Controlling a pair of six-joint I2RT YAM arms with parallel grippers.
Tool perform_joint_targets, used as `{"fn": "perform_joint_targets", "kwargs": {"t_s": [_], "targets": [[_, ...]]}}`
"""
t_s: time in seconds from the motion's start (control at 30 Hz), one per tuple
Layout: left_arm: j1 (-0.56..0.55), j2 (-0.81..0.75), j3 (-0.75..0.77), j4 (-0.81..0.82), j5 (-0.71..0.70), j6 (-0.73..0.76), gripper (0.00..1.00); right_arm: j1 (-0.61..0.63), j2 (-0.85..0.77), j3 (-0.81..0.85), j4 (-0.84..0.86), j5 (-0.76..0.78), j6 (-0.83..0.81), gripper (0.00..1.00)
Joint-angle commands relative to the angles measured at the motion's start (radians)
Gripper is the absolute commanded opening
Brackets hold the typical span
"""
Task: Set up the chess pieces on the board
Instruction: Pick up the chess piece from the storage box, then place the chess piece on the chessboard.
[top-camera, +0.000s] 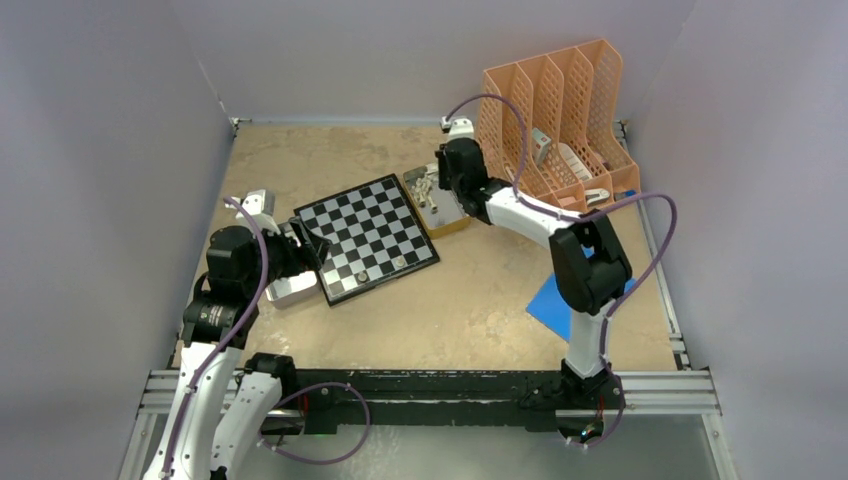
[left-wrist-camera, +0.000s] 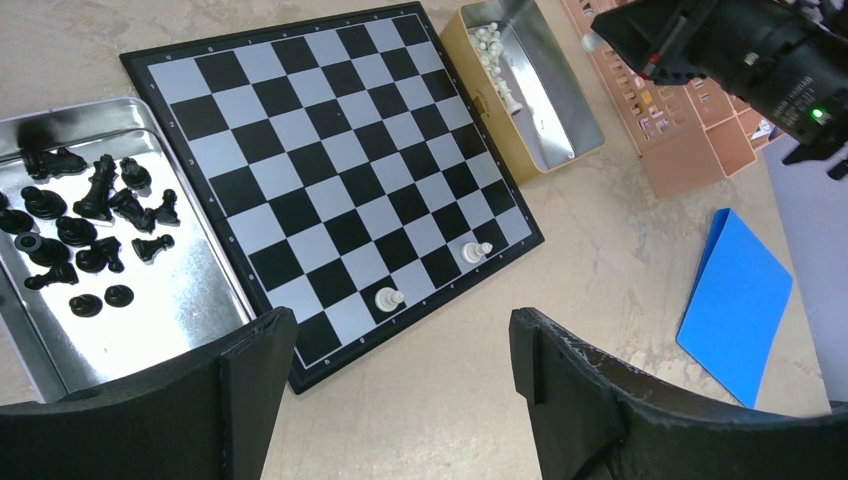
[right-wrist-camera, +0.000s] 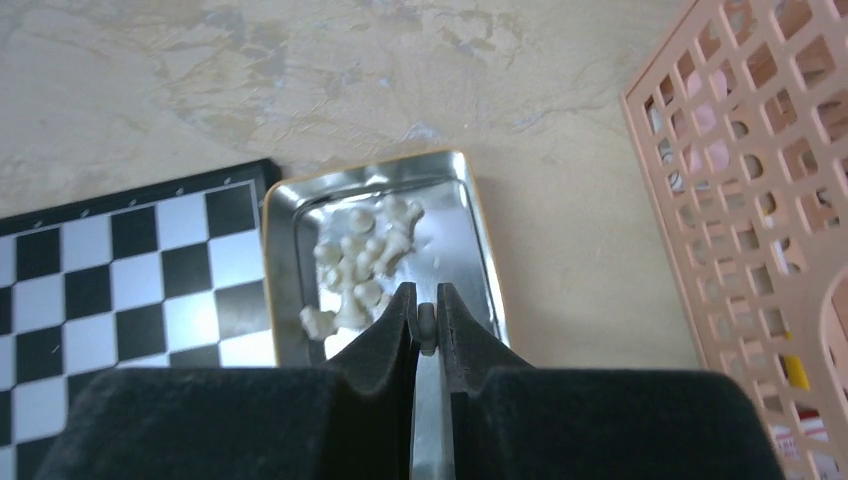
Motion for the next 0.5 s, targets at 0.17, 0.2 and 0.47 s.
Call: {"fn": "perform_joint_targets", "kwargs": {"t_s": [0.17,0.2,0.47], "targets": [[0.006,-0.001,-0.006,0.04,0.007,0.017,0.78,0.144,-0.197,-0.187,0.013,0.03,0.076,0.06],[0.006,-0.002,-0.006,0.04,0.007,0.017,0.78,0.165,-0.208,-0.204,0.016,0.038,0.083,0.06],[0.006,-0.001,-0.008,0.04,0.005,0.017,0.78,0.302,-0.26,-0.34,0.063,0.1,0.145,0.07]]}}
